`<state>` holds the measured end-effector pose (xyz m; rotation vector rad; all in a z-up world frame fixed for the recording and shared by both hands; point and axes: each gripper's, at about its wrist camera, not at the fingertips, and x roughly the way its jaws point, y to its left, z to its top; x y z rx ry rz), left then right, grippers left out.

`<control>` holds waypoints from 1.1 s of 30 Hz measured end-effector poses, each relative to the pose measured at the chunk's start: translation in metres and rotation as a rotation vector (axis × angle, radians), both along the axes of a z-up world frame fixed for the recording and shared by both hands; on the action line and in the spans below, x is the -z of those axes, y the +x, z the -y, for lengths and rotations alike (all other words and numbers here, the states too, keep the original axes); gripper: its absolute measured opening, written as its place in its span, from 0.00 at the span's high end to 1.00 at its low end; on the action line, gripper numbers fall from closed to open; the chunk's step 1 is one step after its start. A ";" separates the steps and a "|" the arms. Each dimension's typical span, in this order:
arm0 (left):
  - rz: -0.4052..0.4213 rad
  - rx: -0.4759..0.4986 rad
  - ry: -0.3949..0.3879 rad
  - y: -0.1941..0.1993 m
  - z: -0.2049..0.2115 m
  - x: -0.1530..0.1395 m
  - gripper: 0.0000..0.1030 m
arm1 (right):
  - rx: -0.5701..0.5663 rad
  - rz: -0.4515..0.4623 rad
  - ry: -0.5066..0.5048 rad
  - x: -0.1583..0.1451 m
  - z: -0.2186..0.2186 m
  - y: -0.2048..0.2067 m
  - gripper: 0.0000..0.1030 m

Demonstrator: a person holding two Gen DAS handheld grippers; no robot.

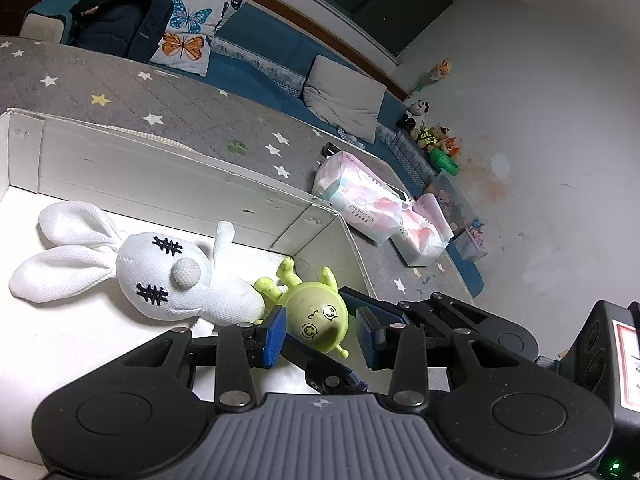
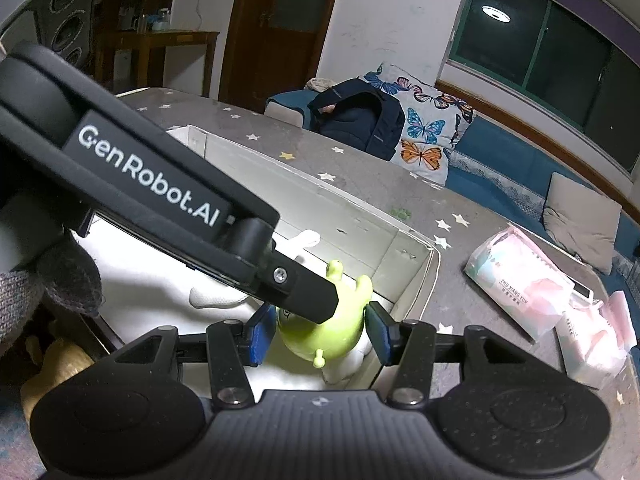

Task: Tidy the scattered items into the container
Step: 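Lift the green alien toy with both tools and carry it into the box, then open both tools to release the green toy beside the bunny, then close the left tool on the red antenna toy while the right tool grips it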

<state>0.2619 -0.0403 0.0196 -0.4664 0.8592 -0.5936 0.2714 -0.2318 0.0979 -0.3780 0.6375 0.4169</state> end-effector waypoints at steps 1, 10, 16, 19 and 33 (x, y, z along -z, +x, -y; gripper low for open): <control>-0.001 -0.001 -0.002 0.000 0.000 0.000 0.60 | -0.001 -0.002 0.007 -0.001 0.001 0.000 0.51; 0.003 -0.017 -0.001 -0.008 -0.007 -0.005 0.60 | 0.005 0.001 0.031 -0.003 0.005 -0.001 0.50; 0.010 -0.021 0.002 -0.014 -0.009 -0.007 0.60 | 0.012 0.003 0.039 -0.005 0.005 -0.004 0.50; 0.012 -0.021 0.005 -0.016 -0.010 -0.007 0.60 | 0.009 0.005 0.039 -0.005 0.005 -0.008 0.47; 0.095 -0.047 0.018 -0.068 -0.028 -0.028 0.60 | 0.034 0.090 0.165 -0.031 0.024 -0.061 0.40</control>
